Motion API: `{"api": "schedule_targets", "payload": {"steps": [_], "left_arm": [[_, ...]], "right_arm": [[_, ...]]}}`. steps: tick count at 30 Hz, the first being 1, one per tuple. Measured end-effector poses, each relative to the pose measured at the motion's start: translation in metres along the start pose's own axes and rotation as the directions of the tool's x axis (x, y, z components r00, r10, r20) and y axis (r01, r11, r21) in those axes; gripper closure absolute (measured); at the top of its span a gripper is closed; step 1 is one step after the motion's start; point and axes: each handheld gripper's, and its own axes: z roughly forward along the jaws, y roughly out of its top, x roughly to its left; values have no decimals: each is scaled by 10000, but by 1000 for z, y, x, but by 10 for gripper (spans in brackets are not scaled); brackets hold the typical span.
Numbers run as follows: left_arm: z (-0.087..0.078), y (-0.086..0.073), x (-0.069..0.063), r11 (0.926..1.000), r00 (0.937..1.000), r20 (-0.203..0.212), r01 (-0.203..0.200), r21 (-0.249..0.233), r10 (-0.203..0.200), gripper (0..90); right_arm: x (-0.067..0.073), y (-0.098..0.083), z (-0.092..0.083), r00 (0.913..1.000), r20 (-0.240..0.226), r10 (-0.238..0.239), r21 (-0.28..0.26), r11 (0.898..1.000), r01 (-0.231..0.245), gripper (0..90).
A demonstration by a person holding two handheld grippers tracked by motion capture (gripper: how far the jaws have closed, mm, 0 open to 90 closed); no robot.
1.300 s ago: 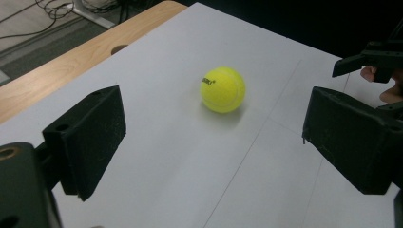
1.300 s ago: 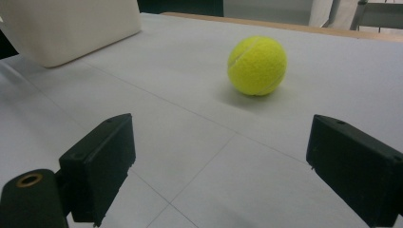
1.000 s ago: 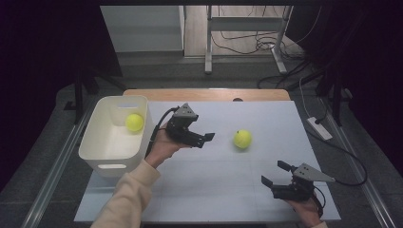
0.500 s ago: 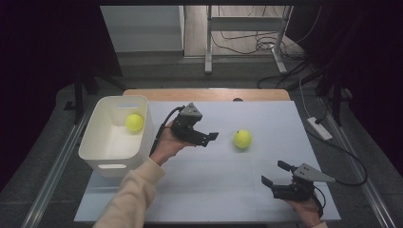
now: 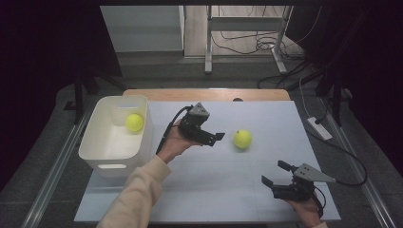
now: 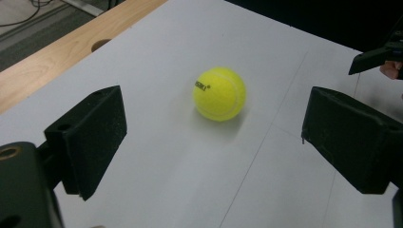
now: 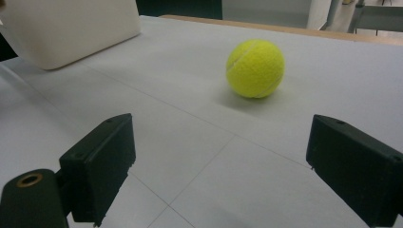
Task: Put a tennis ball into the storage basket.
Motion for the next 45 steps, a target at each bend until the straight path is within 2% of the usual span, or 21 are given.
{"api": "schedule_targets", "payload": {"steps": [45], "left_arm": [[43, 16, -8, 9970, 9991, 263, -345, 686, 328, 81]], "right_arm": [[0, 0, -1, 10000, 22, 63, -22, 10000, -63, 91]]}}
